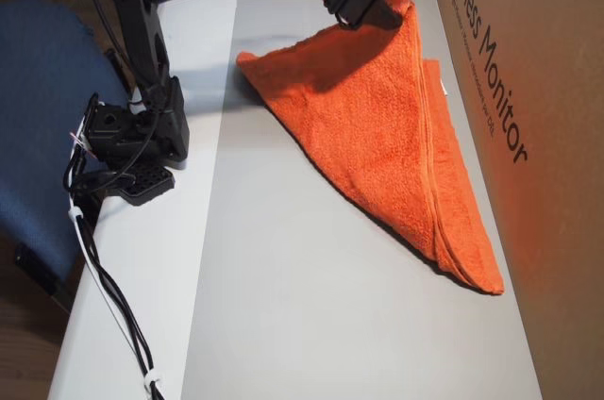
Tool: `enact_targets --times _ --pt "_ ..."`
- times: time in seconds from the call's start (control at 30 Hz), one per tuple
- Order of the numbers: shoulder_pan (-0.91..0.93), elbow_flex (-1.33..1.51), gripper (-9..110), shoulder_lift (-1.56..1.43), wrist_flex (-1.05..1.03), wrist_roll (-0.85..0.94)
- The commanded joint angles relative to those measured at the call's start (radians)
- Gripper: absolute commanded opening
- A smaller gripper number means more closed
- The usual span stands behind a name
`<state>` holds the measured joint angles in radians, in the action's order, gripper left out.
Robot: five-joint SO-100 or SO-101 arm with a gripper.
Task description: Fold the blanket.
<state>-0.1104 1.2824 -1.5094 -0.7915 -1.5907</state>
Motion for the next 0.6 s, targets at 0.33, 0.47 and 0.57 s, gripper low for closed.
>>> enact_targets --times 0.33,0.47,0.57 --pt "-0.072 -0.081 0 0.176 0.371 0.252" --pt "-0.112 -0.081 0 0.227 0.456 0.314" --pt "-0.143 -0.081 0 0.267 0.520 0.365"
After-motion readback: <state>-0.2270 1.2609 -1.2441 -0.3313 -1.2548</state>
